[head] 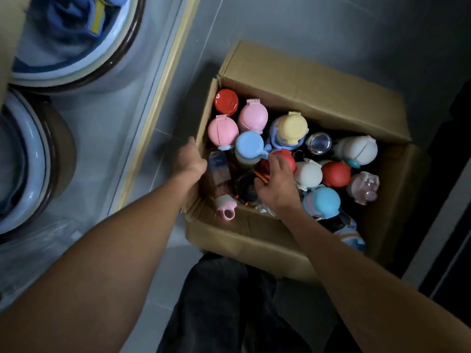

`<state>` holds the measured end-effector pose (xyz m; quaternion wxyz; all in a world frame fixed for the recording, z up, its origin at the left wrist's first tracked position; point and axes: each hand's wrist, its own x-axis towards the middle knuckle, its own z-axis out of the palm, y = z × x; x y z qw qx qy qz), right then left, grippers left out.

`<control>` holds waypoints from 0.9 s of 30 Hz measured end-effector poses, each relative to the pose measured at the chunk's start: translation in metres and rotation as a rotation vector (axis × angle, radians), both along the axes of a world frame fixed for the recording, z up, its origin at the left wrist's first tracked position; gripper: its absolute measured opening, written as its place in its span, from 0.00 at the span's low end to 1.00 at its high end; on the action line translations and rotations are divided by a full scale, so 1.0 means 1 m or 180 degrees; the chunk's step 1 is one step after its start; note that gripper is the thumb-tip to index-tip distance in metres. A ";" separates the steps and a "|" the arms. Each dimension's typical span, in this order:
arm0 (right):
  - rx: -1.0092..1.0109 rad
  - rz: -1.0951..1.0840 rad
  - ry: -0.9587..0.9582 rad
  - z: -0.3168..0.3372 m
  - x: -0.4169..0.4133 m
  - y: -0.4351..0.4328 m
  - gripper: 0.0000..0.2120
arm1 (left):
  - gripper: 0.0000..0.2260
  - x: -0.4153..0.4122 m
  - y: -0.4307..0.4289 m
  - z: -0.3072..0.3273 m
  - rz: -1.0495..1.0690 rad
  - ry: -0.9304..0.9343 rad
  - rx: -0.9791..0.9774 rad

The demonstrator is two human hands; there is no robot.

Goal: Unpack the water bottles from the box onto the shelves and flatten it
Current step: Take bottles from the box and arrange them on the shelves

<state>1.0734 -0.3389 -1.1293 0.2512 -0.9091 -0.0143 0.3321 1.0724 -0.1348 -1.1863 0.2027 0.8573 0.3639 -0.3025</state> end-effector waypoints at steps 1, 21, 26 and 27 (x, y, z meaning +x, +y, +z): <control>-0.0001 -0.0031 -0.0012 -0.001 -0.002 -0.004 0.31 | 0.28 0.003 0.001 0.000 0.0015 -0.0008 0.0009; -0.0320 -0.0635 0.0262 0.046 -0.090 -0.105 0.28 | 0.26 -0.098 -0.136 0.072 -0.0861 -0.0090 -0.0882; -0.0321 -0.1005 0.0551 0.051 -0.119 -0.147 0.25 | 0.17 -0.126 -0.201 0.078 -0.0842 0.0269 -0.1393; -0.0326 -0.1089 0.0593 0.050 -0.125 -0.154 0.24 | 0.17 -0.130 -0.210 0.078 -0.0853 0.0373 -0.1456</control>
